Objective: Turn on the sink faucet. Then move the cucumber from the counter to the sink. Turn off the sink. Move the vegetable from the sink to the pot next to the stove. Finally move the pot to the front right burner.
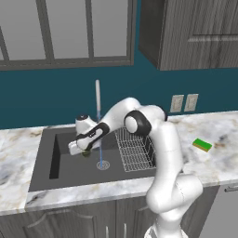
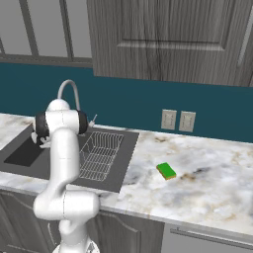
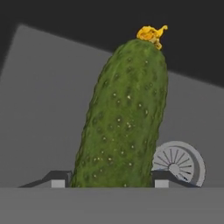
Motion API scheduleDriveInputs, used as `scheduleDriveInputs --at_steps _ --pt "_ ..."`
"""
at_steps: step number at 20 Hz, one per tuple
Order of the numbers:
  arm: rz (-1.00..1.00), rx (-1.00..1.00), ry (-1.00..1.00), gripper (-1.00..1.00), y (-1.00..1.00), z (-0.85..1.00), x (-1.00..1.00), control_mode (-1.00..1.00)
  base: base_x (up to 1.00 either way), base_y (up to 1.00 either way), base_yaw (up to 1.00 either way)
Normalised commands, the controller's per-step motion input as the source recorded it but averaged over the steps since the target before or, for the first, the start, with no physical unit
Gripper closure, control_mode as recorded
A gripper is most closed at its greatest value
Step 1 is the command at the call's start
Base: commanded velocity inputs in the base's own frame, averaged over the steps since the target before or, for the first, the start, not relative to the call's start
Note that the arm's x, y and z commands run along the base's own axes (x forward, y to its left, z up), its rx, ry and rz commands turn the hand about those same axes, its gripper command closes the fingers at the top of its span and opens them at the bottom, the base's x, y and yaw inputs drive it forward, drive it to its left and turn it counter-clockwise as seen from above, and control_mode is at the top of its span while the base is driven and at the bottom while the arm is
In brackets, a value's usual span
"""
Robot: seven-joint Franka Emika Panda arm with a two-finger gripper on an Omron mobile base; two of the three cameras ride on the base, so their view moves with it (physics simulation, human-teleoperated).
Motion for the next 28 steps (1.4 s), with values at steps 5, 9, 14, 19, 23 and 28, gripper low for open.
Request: scheduleDriveInputs --at_steps 5,9,14,19,23,28 --pt "0.0 -0.01 0.09 1.0 0.03 -0.41 0.31 -1.0 0.0 0.0 0.0" --pt "0.0 -0.01 0.07 1.0 0.0 -0.42 0.19 -1.0 0.0 0.0 0.0" --pt "0.0 0.0 0.05 1.0 0.0 -0.3 0.0 -1.0 0.0 0.0 0.0" --pt "0.0 0.0 0.0 1.0 0.0 -0.31 0.0 -1.0 0.0 0.0 0.0" --pt "0.0 0.0 0.0 -1.0 0.0 -0.38 0.0 -1.0 0.0 0.0 0.0" --pt "0.0 0.0 0.0 -1.0 0.01 -0.17 0.0 -1.0 0.0 0.0 0.0"
